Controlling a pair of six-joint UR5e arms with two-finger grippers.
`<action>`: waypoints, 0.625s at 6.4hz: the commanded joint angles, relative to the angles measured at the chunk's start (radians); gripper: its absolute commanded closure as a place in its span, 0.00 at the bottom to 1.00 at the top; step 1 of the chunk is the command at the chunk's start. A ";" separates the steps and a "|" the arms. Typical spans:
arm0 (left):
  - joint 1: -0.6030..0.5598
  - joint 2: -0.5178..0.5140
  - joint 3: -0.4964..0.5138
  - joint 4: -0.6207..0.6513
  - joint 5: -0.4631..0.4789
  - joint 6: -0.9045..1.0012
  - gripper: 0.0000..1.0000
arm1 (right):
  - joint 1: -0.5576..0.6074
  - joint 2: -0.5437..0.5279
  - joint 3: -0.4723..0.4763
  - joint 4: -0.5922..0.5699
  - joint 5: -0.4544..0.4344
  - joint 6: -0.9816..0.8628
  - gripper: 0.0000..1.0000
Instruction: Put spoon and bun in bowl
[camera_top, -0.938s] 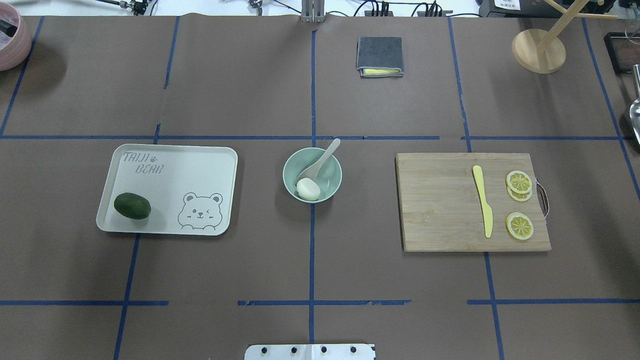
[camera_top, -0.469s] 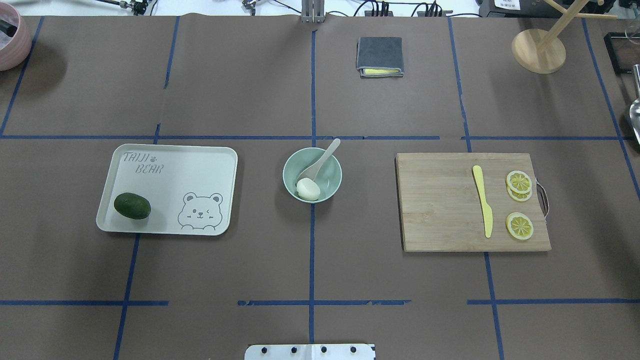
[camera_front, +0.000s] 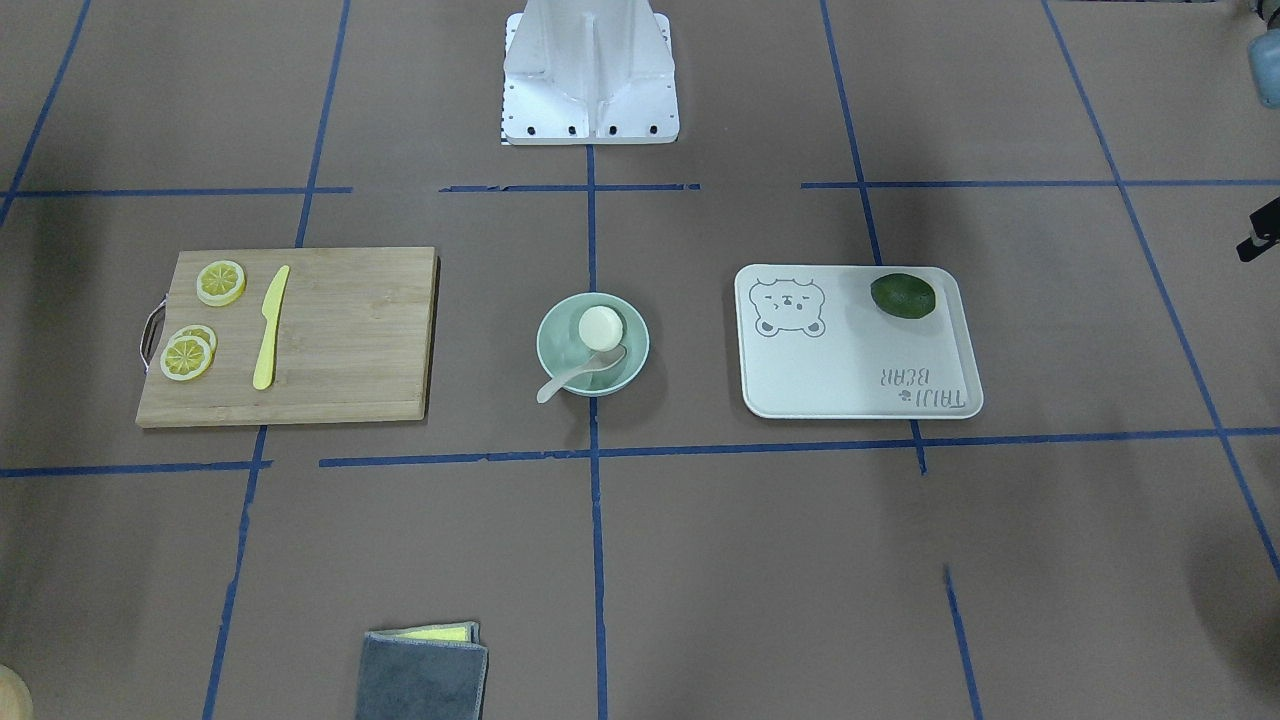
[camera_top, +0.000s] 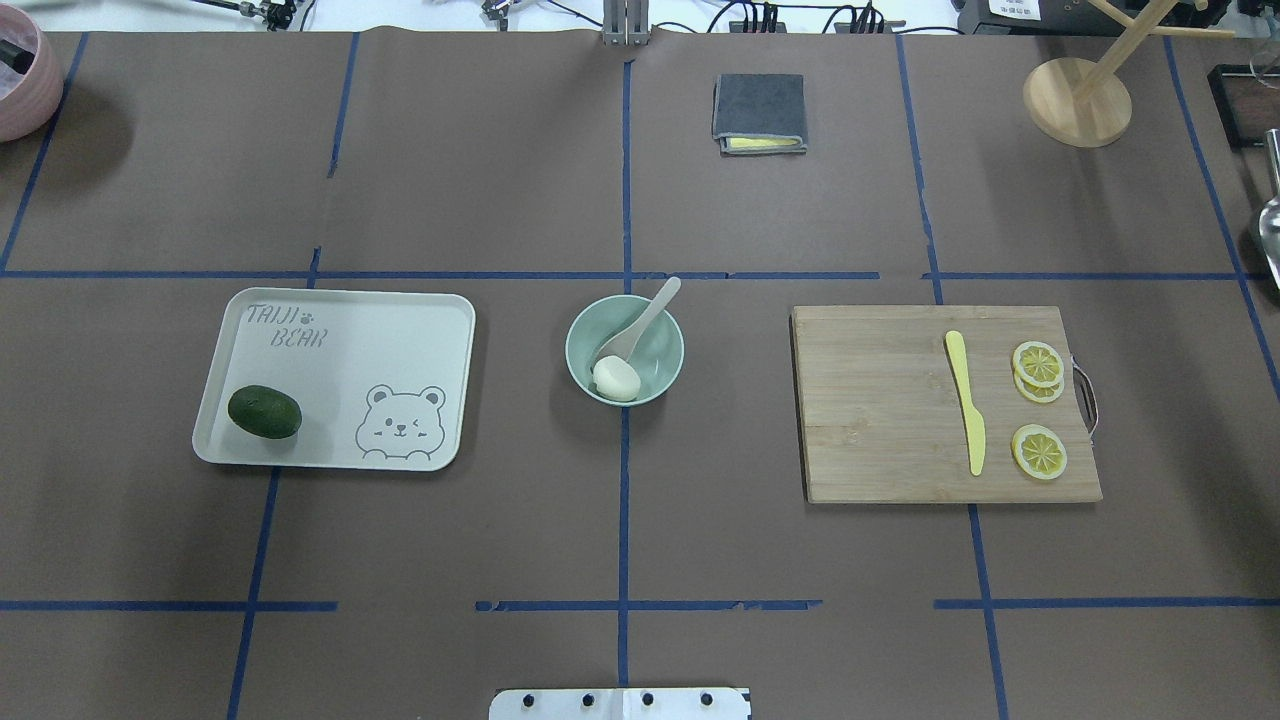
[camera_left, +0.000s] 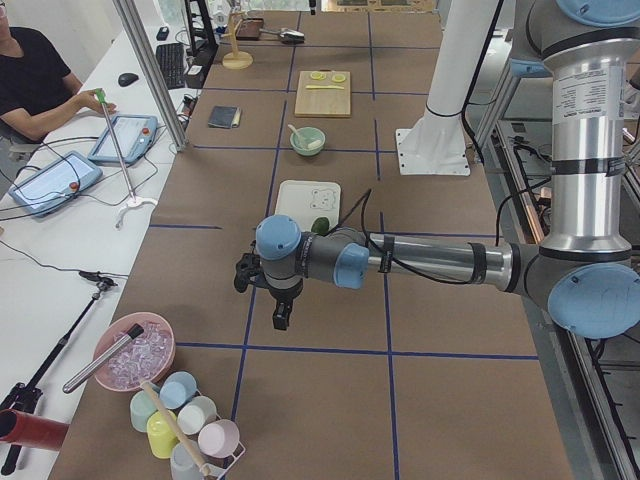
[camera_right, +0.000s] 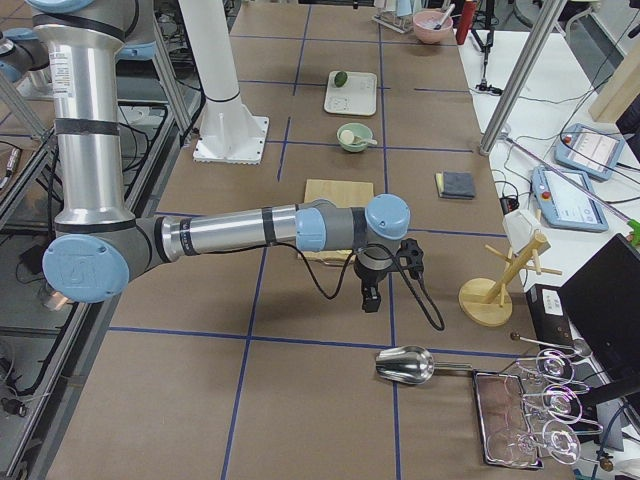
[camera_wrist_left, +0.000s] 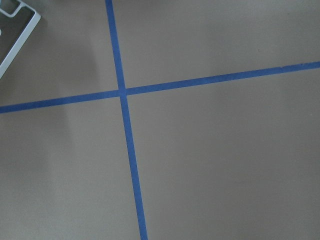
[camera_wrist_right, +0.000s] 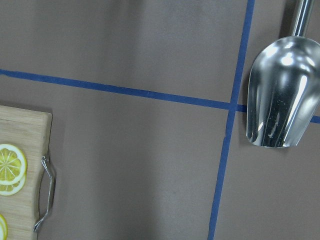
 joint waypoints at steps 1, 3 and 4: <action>-0.044 -0.009 0.000 0.129 0.011 0.187 0.00 | 0.000 0.005 -0.003 -0.002 0.000 0.000 0.00; -0.058 0.003 -0.004 0.162 0.005 0.206 0.00 | 0.000 0.004 -0.001 -0.002 0.002 0.000 0.00; -0.056 -0.010 -0.003 0.161 0.007 0.204 0.00 | 0.000 0.005 0.006 -0.003 0.005 0.000 0.00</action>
